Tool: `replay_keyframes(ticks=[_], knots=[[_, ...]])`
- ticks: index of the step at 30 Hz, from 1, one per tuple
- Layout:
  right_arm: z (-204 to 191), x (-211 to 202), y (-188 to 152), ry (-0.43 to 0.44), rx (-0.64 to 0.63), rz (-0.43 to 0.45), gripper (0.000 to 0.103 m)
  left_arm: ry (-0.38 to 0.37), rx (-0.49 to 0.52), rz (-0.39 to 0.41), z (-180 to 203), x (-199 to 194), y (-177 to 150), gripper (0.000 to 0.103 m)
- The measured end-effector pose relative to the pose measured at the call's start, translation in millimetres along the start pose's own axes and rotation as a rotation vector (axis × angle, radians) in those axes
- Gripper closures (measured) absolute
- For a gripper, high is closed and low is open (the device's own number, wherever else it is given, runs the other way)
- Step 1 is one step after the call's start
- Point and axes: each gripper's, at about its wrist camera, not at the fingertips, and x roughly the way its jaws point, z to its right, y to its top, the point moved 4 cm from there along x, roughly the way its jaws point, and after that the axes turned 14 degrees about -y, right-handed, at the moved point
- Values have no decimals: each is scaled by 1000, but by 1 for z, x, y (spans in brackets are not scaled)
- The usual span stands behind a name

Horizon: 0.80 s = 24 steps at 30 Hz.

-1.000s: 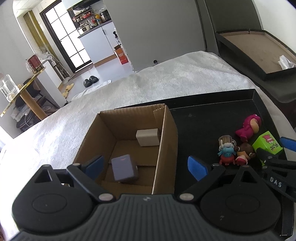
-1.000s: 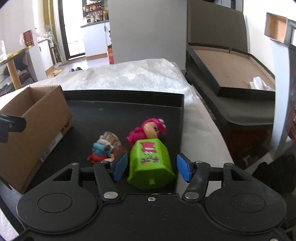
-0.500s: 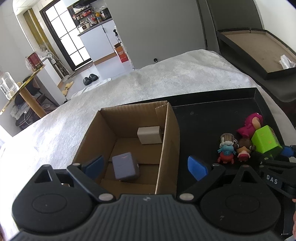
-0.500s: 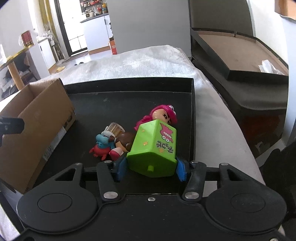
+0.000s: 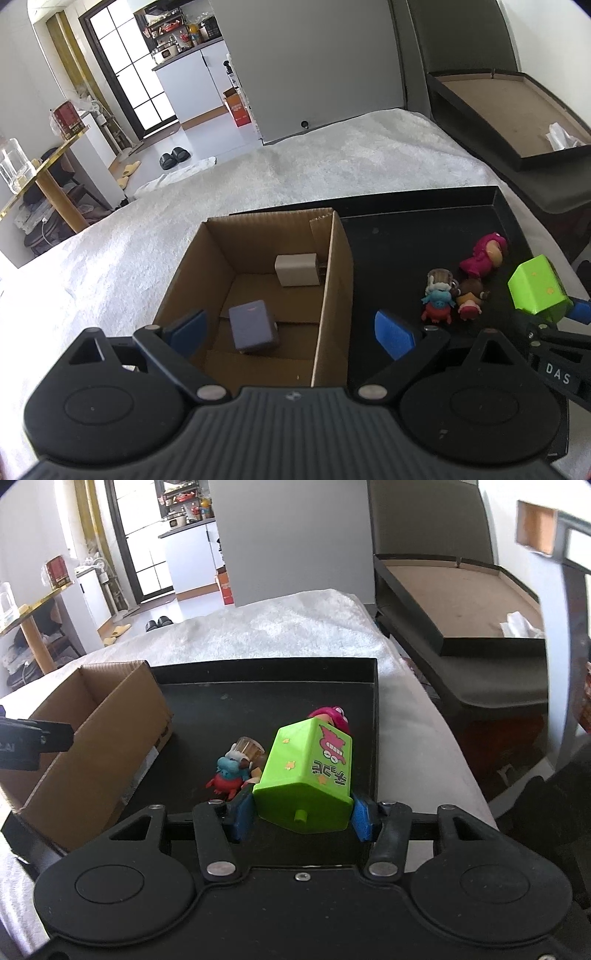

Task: Organize rigid objects
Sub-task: 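Close the right gripper on the green hexagonal toy, then lift the green hexagonal toy with the right gripper and carry it into the box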

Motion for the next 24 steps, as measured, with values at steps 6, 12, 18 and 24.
replay_keyframes(ticks=[6, 12, 18, 24], knots=[[4, -20, 2, -28, 37, -1, 52, -28, -30, 3, -6, -10, -7, 7], [-4, -40, 12, -33, 46, 18, 52, -48, -62, 15, -17, -22, -9, 7], [-15, -56, 24, -45, 39, 40, 51, -55, -88, 49, -31, -35, -7, 7], [-29, -67, 34, -56, 17, 56, 51, -68, -143, 73, -52, -41, -7, 7]])
